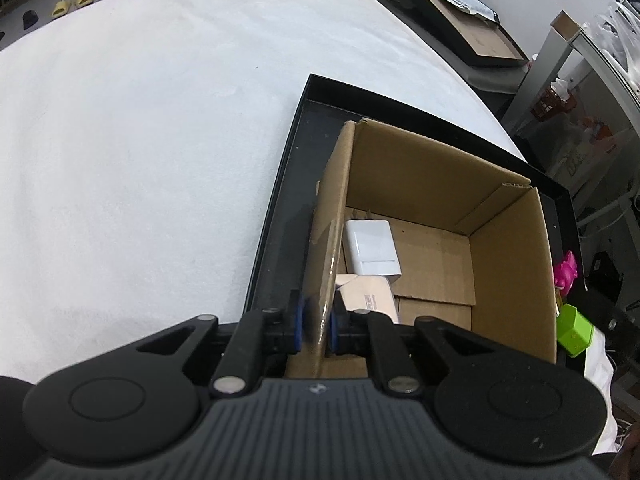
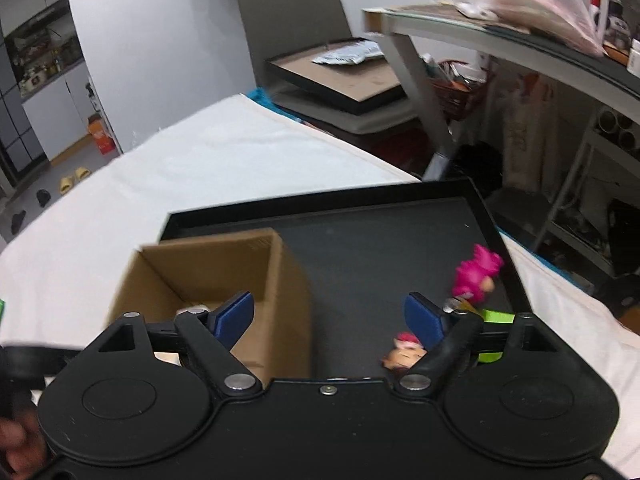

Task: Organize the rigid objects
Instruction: 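Move the right tool to the lime-green cube and close on it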

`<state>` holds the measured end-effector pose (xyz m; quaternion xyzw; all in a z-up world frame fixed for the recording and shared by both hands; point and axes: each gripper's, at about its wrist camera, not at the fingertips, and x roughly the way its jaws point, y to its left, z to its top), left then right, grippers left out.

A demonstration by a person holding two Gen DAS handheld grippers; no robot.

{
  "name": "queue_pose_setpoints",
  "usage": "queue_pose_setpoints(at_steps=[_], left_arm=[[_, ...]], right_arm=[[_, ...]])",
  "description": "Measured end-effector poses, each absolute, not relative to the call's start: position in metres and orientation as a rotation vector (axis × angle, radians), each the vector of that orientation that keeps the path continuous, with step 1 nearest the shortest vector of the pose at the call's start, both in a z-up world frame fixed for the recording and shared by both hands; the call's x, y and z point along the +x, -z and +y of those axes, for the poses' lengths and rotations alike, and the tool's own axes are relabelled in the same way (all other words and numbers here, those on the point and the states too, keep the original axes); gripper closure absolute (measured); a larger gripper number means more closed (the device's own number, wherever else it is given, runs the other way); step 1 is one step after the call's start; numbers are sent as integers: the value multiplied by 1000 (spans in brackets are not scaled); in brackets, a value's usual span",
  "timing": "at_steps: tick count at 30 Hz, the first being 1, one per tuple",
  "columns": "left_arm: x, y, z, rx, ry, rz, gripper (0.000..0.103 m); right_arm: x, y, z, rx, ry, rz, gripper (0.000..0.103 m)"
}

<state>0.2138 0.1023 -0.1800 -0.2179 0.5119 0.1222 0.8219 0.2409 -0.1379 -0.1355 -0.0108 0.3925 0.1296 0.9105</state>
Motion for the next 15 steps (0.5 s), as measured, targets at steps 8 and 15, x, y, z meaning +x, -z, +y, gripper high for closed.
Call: queue_pose_setpoints(at_steps=[8,15], left_arm=[[218,176,97,-419,-292,1085,91],[220,174,91,-388,-322,1088,91]], right_arm=[[245,157,-173,-30,-178,818,19],[250,170,-195,5,-126,807,8]])
